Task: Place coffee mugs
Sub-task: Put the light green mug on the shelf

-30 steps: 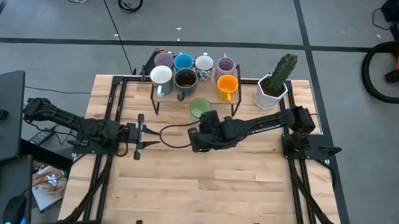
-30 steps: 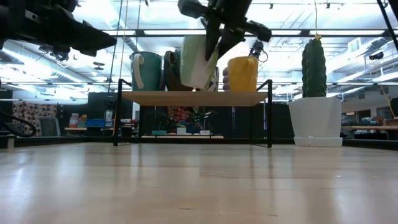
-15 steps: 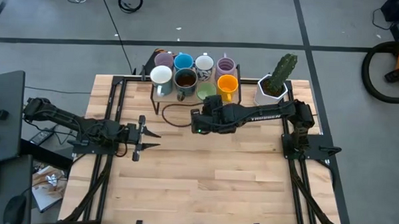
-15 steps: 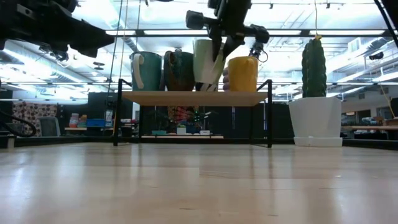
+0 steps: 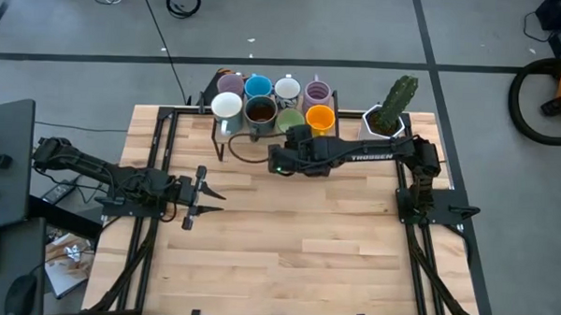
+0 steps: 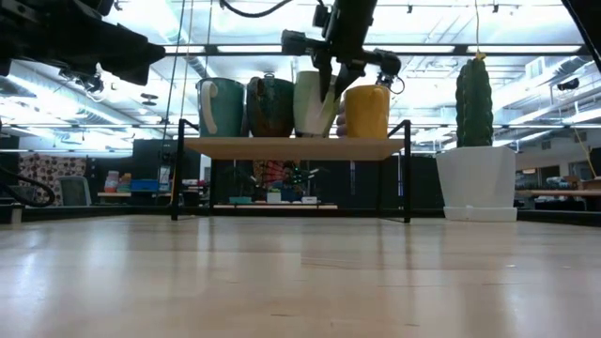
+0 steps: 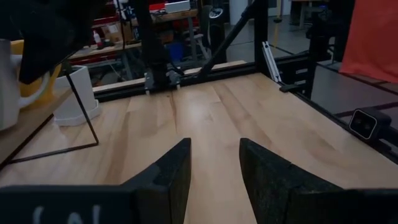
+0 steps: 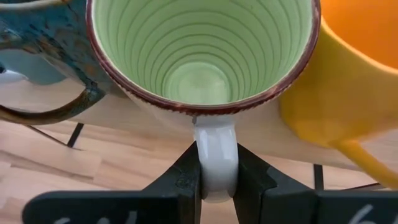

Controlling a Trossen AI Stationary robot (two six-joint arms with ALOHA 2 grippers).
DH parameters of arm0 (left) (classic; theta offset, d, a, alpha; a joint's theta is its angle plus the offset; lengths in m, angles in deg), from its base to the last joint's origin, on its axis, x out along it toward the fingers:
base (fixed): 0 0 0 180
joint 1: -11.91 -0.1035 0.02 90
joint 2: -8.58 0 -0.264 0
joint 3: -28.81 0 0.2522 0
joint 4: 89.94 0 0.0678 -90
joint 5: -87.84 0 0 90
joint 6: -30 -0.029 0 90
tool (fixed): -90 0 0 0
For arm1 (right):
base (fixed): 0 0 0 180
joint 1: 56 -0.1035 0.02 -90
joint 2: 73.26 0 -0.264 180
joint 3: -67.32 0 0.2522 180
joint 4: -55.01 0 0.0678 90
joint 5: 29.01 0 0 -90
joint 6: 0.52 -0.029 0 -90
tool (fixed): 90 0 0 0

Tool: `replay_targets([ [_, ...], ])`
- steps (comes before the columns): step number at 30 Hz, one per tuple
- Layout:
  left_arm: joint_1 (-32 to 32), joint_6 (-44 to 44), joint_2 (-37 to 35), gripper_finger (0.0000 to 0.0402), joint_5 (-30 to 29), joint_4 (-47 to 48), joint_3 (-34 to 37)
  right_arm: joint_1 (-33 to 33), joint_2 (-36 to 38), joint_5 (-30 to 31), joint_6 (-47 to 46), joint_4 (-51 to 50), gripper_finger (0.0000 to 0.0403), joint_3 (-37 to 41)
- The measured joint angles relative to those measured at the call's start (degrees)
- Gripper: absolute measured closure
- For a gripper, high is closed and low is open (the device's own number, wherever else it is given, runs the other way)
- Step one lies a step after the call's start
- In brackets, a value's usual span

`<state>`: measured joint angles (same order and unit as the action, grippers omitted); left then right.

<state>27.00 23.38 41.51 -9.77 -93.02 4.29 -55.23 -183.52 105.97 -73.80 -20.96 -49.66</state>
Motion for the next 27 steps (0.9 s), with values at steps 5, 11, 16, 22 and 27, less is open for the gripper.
replay_targets([
  [5,0.00,1.47,0.00,0.0260,0.00,-0.02,0.00,0.89,0.00,-1.38,0.01,-0.57,0.0337,0.00],
  [11,0.00,1.52,0.00,0.0260,0.00,-0.02,0.00,2.21,0.00,-2.82,0.02,-0.60,0.0332,0.00],
  [16,0.00,1.50,0.00,0.0260,0.00,0.00,0.00,2.77,0.17,-4.14,0.40,-0.55,0.0327,0.00],
  [22,0.00,1.52,0.00,0.0260,0.00,0.00,0.00,2.79,0.17,-3.98,1.55,0.97,0.0323,0.00],
  [27,0.00,1.54,0.00,0.0260,0.00,0.00,-0.02,2.80,0.17,-3.94,2.53,1.74,0.0303,0.00],
])
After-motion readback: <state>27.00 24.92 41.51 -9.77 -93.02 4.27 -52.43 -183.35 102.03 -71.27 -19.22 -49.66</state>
